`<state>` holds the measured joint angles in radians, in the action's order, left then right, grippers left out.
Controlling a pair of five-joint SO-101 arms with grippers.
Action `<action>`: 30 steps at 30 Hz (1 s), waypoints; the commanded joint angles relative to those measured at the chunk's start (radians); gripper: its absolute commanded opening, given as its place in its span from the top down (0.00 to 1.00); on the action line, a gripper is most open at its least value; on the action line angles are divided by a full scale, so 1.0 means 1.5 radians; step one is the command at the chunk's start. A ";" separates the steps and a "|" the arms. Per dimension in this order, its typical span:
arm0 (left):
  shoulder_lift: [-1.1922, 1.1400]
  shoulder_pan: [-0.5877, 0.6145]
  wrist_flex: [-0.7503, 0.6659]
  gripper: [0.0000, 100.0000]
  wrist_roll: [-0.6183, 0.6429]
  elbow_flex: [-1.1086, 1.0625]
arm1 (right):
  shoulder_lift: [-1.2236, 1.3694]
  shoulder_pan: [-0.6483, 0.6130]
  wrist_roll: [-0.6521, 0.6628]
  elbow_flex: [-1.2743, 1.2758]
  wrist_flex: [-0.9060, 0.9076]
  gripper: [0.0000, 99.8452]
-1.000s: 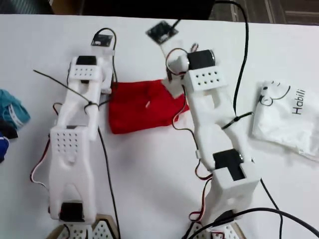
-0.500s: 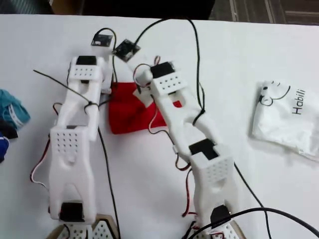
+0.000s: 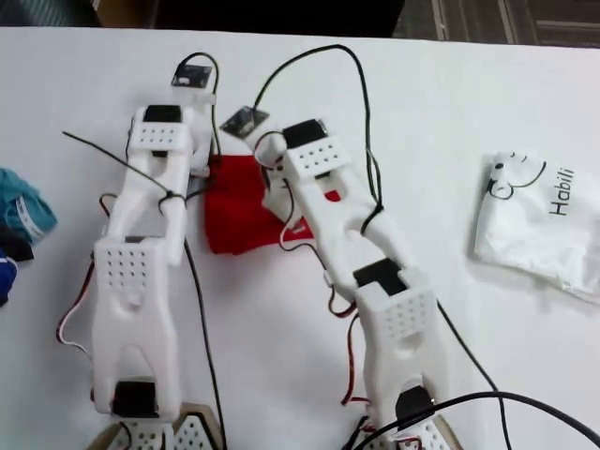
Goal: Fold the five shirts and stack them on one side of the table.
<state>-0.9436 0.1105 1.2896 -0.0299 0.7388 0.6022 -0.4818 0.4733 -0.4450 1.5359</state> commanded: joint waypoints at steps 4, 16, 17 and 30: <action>-0.001 0.005 -0.004 0.97 0.005 0.021 | -0.065 0.010 0.005 -0.027 0.097 0.98; -0.001 0.005 -0.004 0.97 0.005 0.021 | -0.137 0.129 0.005 -0.024 0.113 0.98; -0.001 0.005 -0.004 0.97 0.005 0.021 | -0.150 0.128 0.005 -0.026 0.112 0.98; -0.001 0.005 -0.004 0.97 0.005 0.021 | -0.099 0.081 0.000 0.034 -0.042 0.98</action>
<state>-0.9436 0.1105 1.2896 -0.0299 0.7388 0.4396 -0.3590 0.4718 -0.3974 1.4975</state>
